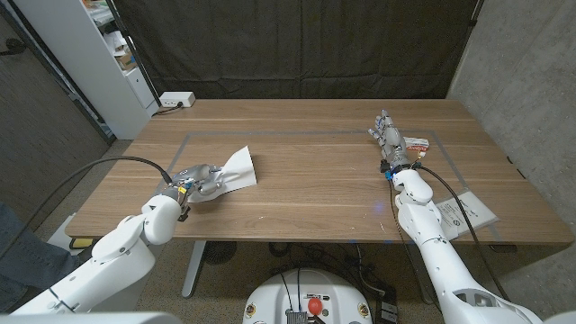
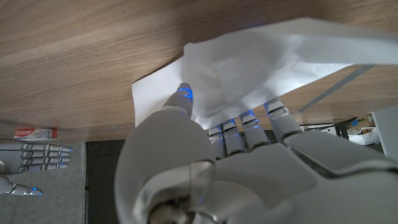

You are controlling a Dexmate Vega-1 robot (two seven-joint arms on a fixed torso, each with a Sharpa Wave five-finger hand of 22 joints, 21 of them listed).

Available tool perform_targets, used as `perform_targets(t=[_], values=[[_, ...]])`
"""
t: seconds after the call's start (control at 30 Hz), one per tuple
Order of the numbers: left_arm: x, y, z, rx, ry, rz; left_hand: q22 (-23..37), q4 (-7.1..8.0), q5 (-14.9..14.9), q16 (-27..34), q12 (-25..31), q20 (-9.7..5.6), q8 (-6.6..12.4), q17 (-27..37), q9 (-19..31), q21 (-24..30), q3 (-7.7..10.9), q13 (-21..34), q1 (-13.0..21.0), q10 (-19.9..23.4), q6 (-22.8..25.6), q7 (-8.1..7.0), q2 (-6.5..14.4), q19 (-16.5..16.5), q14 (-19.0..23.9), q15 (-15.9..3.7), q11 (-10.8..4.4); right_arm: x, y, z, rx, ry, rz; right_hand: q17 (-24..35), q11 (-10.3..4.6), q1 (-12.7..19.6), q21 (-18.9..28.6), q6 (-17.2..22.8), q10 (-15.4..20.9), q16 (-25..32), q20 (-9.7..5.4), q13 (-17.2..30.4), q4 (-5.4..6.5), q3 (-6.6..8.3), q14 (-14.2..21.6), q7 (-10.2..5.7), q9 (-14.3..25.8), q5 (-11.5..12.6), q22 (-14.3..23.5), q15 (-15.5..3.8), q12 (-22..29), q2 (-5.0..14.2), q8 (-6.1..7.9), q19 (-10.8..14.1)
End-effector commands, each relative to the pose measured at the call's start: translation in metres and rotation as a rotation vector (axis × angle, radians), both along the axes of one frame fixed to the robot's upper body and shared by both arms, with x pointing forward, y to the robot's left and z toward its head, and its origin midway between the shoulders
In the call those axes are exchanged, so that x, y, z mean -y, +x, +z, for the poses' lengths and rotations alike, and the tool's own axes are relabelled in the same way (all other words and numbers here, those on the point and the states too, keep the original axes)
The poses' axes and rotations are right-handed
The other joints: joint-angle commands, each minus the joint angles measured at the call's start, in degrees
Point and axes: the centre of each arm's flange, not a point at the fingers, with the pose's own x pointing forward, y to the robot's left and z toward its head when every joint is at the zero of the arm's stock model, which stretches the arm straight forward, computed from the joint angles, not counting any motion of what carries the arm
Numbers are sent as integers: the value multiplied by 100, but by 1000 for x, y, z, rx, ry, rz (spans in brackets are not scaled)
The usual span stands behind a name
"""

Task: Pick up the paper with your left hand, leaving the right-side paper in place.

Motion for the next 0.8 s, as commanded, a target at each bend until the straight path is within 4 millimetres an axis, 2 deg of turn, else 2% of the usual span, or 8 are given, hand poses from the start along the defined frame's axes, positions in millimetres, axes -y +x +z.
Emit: perform_targets(t=[0.03,0.8], values=[[0,-6,9,16,-7,-10,-1,50,-10,9,2,54,-9,15,7,0,21,15,23,38,65,-13,-1,12,72,13,42,-1,0,4,12,7,2,10,1,-11,-13,10,-20,-34,-1,22,-21,15,41,-29,1,19,19,18,6,39,-18,68],[0,-29,36,52,33,-30,1,80,-32,-63,-53,91,-62,11,11,-74,-28,21,-16,15,38,-19,-44,-69,21,30,38,0,-5,6,31,15,-1,12,22,-10,-69,19,-2,-40,-3,22,-33,10,53,-28,1,22,20,23,11,52,-15,83]])
